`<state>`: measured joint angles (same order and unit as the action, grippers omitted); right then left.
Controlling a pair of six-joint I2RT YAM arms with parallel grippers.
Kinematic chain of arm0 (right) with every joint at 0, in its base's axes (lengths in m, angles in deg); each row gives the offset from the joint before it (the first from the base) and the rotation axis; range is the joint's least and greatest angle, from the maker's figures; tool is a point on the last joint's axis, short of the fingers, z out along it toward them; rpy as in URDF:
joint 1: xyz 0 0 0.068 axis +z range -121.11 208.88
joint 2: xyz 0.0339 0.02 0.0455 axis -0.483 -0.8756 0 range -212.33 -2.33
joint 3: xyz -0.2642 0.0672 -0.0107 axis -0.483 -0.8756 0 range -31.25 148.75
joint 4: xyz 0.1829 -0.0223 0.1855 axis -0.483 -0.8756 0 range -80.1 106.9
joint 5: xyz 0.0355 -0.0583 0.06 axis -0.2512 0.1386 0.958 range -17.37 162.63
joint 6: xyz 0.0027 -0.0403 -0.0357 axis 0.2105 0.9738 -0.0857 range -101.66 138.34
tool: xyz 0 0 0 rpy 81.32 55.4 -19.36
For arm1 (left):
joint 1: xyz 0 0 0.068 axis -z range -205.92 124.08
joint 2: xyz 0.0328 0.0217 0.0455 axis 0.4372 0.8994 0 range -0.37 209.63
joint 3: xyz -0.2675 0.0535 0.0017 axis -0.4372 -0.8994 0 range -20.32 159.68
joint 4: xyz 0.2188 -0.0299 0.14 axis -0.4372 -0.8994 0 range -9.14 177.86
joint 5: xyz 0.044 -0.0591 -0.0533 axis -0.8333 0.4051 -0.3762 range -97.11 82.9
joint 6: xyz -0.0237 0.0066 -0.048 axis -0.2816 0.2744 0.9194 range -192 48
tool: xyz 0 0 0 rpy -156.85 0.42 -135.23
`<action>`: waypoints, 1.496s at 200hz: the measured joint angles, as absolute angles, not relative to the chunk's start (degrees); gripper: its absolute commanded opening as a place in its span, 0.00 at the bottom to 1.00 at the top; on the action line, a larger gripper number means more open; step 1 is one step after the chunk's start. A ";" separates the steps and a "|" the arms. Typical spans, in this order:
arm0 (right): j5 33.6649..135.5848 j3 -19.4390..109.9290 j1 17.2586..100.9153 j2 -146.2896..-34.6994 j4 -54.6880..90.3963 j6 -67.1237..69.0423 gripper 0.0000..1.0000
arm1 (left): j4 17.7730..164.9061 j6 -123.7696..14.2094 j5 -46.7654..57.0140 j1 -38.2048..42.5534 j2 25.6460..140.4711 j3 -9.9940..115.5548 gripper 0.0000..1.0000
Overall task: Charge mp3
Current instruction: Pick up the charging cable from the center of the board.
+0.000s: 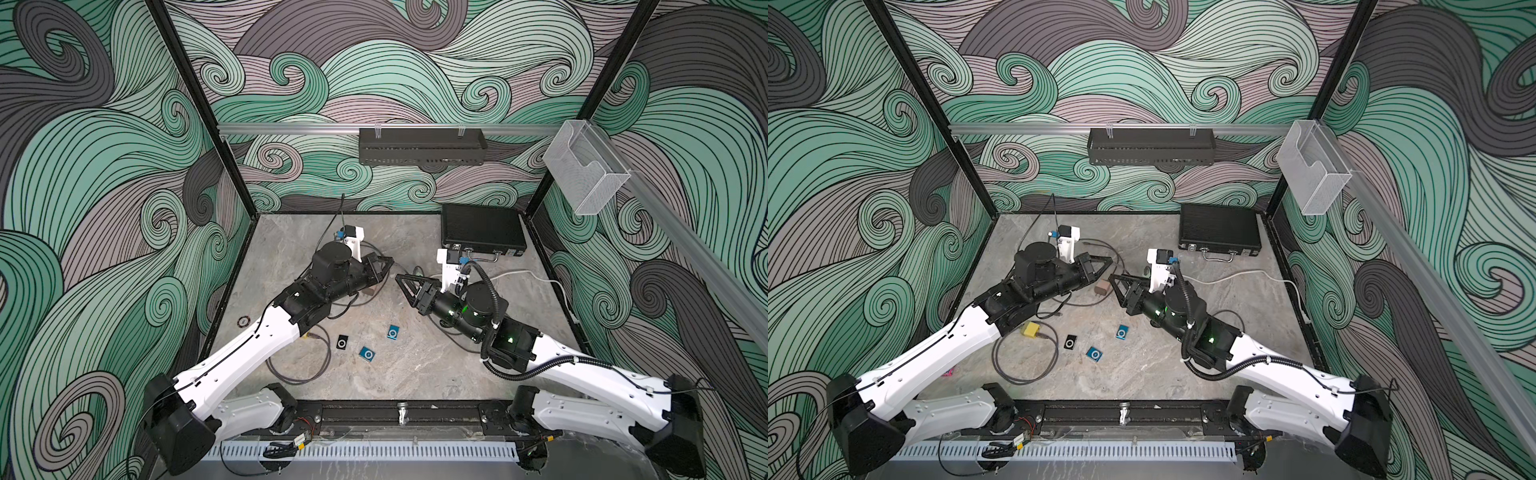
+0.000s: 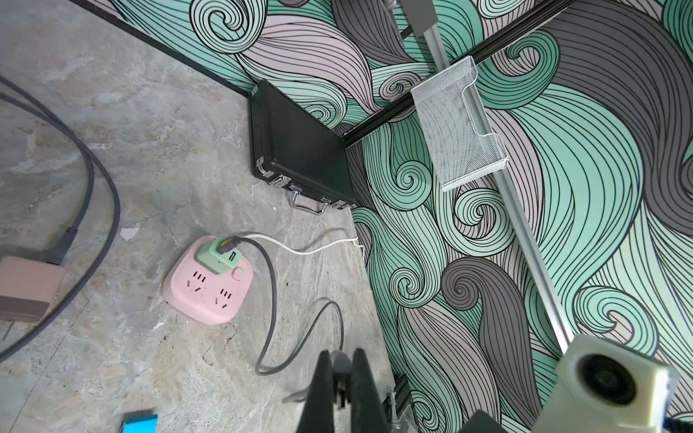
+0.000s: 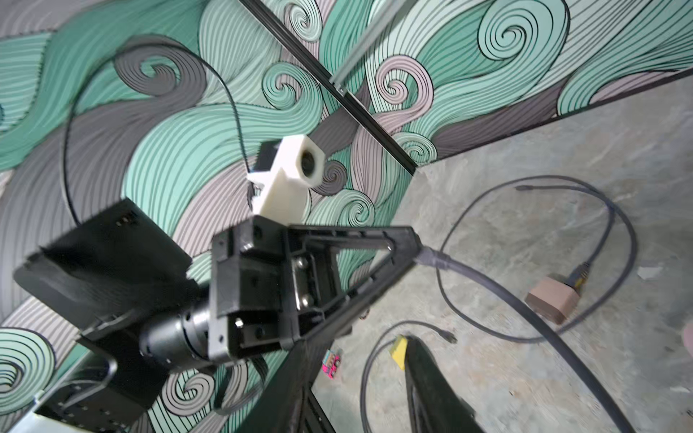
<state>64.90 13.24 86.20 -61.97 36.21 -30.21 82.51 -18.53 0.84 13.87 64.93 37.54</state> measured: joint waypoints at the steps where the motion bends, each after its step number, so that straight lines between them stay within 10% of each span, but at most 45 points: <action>1: 64.88 13.20 86.20 -62.01 36.39 -30.26 0.41 | 82.60 -18.48 0.80 13.91 64.91 37.48 0.02; 299: 58.06 4.00 82.93 -71.93 66.77 -48.96 0.63 | 91.50 -13.74 -9.35 20.99 62.70 33.11 0.03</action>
